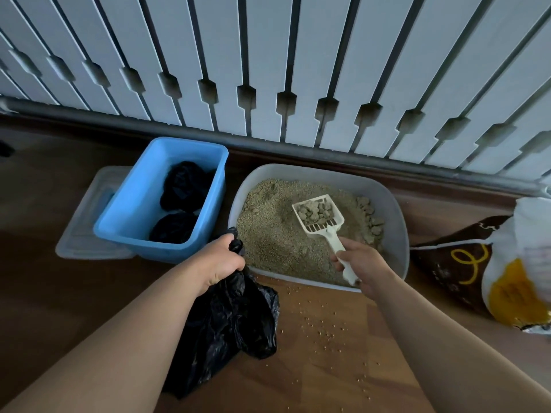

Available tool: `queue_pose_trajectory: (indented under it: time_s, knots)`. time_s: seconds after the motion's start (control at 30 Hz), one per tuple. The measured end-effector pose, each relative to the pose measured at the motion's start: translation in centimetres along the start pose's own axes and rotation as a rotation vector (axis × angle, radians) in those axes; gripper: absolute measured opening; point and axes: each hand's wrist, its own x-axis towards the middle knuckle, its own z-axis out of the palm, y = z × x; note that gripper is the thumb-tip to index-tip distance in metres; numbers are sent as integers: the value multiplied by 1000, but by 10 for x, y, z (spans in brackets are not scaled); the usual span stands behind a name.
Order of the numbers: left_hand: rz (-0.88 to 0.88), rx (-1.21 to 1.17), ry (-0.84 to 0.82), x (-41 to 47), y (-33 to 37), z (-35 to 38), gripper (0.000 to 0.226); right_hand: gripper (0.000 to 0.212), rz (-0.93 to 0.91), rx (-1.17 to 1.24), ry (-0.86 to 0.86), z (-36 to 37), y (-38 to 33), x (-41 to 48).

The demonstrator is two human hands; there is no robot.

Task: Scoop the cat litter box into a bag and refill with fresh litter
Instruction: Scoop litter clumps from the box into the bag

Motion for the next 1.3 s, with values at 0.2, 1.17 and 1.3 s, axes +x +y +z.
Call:
queue_pose_trajectory:
  time_s: [0.2,1.17,1.3]
  knots:
    - [-38,-10,44,-18,-15,-17,65,45,-28,-73,-40,3,-1,-25]
    - [-99,123,-11,-79,-62,-57,99,45,-42,-203,-95,47,1,-56]
    - [-100,137,-9,-79,-66,-60,101,45,-58,-227,-115,50,-3,-63]
